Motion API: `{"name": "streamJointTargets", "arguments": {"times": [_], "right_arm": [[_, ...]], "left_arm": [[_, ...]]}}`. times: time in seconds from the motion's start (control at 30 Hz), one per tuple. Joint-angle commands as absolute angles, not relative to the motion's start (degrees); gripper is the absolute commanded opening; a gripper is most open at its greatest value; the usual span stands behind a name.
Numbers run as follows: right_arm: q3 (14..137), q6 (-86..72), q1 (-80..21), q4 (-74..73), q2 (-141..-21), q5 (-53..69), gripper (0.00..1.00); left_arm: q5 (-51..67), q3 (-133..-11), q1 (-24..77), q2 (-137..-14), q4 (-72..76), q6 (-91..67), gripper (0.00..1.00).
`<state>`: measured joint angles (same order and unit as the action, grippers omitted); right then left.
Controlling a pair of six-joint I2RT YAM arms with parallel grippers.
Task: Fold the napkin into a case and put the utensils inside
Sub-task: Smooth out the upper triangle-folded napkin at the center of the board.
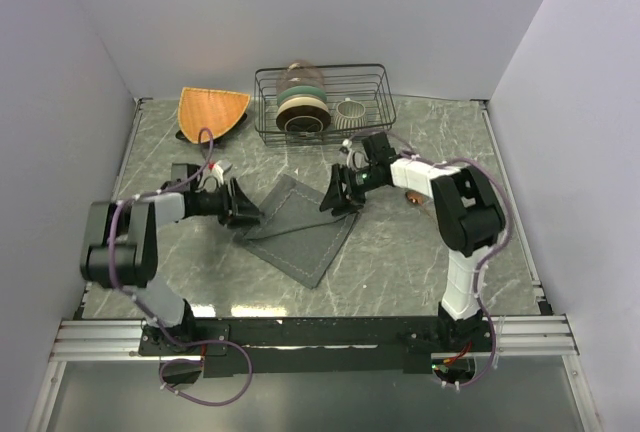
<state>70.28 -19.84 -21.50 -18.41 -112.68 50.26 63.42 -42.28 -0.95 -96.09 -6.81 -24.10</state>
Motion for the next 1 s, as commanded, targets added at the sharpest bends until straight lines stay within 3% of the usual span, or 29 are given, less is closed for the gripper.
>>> {"name": "streamJointTargets", "arguments": {"times": [0.0,0.17,0.37,0.67,0.83,0.97], "right_arm": [[69.53,-26.44,-23.11,-10.82,-102.4,55.81,0.79],[66.72,-40.5,-27.42,2.26,-106.15,56.78,0.95],[66.45,-44.04,-26.38,6.33,-113.99,57.57,0.98],[65.57,-32.87,-20.48,-6.06,-122.6,54.14,0.83],[65.91,-34.98,-20.48,-5.36,-120.25,54.93,0.73],[71.62,-30.95,-20.83,-10.97,-113.74,55.64,0.7]], "left_arm": [[69.17,-41.59,3.94,-85.44,2.16,-28.45,0.58],[64.52,-37.62,12.47,-86.3,23.09,-46.75,0.63],[61.87,-36.92,13.01,-96.67,30.33,-51.16,0.65],[64.07,-38.83,4.83,-112.58,15.66,-39.04,0.63],[66.79,-41.21,4.83,-108.56,10.92,-33.41,0.63],[69.34,-47.0,4.31,-101.62,-2.95,-22.17,0.63]]}}
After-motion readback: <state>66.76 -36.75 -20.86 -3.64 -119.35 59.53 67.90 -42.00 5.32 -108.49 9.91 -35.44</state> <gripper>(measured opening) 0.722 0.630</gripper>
